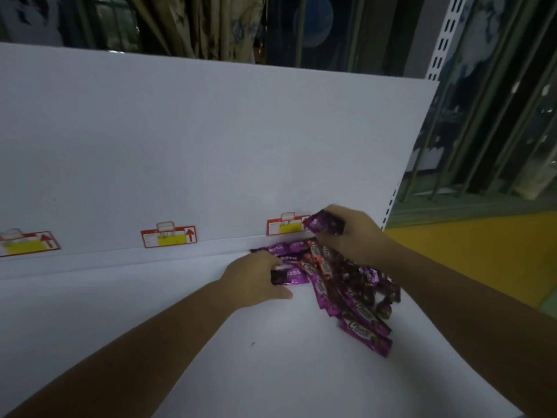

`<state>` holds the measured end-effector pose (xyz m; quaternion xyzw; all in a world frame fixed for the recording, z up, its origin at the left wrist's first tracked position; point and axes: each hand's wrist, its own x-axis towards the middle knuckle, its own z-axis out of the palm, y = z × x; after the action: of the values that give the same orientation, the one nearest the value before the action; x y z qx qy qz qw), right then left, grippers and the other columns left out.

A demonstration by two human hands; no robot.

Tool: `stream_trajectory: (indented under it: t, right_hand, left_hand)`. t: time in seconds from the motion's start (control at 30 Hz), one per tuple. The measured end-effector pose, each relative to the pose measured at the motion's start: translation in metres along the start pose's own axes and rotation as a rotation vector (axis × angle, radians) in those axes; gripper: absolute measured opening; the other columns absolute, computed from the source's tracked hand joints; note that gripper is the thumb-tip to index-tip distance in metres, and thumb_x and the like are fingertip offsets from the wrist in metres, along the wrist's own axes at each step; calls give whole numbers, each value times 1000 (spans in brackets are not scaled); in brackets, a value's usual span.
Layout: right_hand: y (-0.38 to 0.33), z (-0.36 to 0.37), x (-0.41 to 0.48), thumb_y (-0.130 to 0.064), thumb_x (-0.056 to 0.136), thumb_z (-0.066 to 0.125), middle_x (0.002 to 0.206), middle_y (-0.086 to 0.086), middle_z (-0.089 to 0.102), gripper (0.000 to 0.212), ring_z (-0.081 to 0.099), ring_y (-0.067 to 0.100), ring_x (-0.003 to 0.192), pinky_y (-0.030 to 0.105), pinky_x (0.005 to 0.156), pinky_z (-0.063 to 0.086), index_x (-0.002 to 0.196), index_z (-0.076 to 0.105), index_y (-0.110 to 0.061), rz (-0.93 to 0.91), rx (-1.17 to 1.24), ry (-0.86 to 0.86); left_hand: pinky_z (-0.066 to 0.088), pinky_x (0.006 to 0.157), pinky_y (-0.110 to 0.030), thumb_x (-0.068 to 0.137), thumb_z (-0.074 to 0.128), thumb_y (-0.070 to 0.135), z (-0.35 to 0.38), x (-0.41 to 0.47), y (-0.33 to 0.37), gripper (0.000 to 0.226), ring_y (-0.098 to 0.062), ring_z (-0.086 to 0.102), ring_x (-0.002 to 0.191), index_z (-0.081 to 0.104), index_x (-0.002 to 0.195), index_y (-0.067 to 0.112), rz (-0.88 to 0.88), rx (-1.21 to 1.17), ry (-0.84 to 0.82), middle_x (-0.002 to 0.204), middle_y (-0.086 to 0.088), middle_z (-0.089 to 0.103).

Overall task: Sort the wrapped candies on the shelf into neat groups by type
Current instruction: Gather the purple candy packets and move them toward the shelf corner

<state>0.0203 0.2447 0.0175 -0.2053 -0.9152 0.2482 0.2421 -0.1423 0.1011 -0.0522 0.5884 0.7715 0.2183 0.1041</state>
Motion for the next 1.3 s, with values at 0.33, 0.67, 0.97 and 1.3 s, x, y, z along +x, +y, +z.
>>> stream_trajectory:
  t: [0.33,0.67,0.97,1.3]
  right_hand:
    - [20,21,37,-14,87,55,72,-5,52,14,50,17,67,22,52,33,85,43,-21,39,-191,-165]
    - [8,54,56,-42,82,60,89,3,66,30,59,20,83,29,75,47,98,64,-18,-247,-480,-456]
    - [4,67,58,-25,83,54,90,6,62,15,57,24,86,30,70,43,93,61,-16,-374,-545,-393]
    - [9,68,55,-22,84,52,80,2,53,16,56,23,80,32,70,48,89,63,-11,-268,-629,-480]
  left_hand:
    - [36,55,-16,72,68,22,-5,4,-14,30,-7,54,70,46,92,27,-92,-50,30,78,12,55]
    - [46,69,-29,79,60,35,-8,35,-22,19,-22,60,83,59,95,25,-122,169,203,88,2,59]
    - [32,61,-23,74,59,32,-16,7,-34,10,-14,52,72,50,77,27,-153,279,137,74,8,51]
    - [40,70,-26,79,59,36,-19,-23,-29,25,-15,55,81,54,98,21,-462,235,35,86,4,58]
